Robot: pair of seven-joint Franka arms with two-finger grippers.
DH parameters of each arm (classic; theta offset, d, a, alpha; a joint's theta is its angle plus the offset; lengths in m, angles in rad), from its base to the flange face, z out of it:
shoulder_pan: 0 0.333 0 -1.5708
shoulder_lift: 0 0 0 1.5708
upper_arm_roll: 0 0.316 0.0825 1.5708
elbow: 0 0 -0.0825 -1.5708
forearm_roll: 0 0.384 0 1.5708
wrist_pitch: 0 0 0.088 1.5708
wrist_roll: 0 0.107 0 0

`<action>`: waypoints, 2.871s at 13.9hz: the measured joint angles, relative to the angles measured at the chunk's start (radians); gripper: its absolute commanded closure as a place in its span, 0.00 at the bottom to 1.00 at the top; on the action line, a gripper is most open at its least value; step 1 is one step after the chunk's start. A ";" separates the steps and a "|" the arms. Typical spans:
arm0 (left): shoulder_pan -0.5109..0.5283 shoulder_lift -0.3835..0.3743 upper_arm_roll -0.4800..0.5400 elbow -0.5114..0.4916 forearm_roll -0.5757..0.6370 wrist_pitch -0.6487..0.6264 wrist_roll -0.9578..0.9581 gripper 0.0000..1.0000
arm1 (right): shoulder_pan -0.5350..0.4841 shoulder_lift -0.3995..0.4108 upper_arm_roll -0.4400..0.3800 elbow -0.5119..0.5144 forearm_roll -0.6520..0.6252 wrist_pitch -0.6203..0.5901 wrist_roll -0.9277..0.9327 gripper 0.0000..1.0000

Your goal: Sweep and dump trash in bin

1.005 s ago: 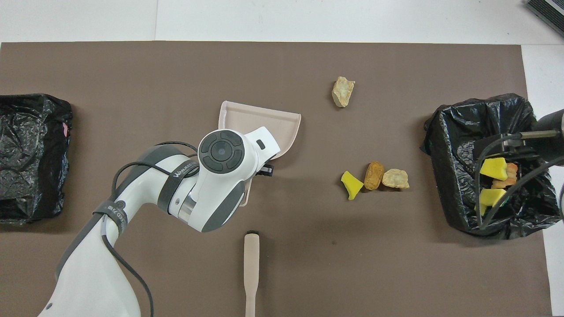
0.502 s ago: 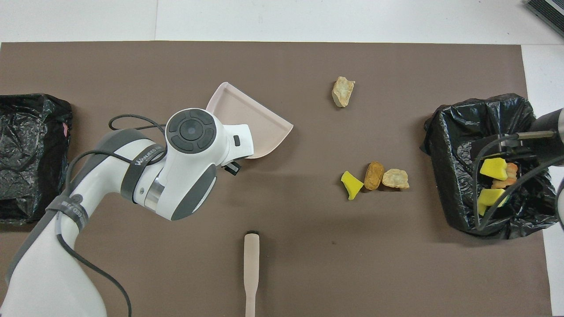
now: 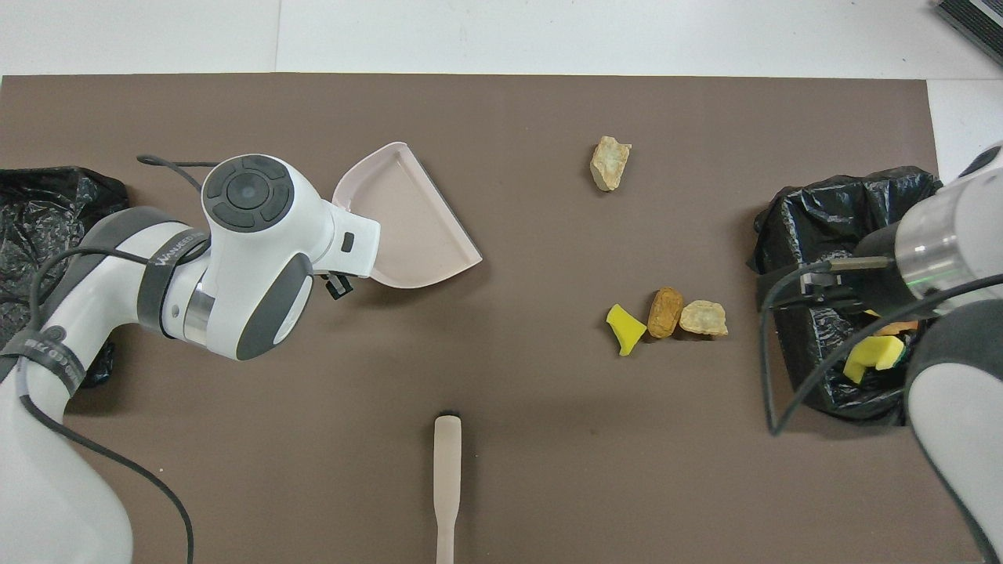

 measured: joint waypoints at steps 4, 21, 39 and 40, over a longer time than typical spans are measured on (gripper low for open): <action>0.052 0.003 0.001 -0.002 0.000 -0.002 0.213 1.00 | 0.163 -0.020 0.007 -0.105 0.065 0.053 0.260 0.00; 0.092 0.003 -0.001 -0.019 0.000 -0.015 0.335 1.00 | 0.820 0.003 0.015 -0.621 0.256 0.565 0.837 0.00; 0.093 0.003 -0.001 -0.022 0.000 -0.017 0.335 1.00 | 0.883 0.102 0.000 -0.551 0.254 0.521 0.689 1.00; 0.093 0.003 -0.001 -0.023 0.000 -0.017 0.335 1.00 | 0.861 0.101 -0.004 -0.527 0.204 0.494 0.689 1.00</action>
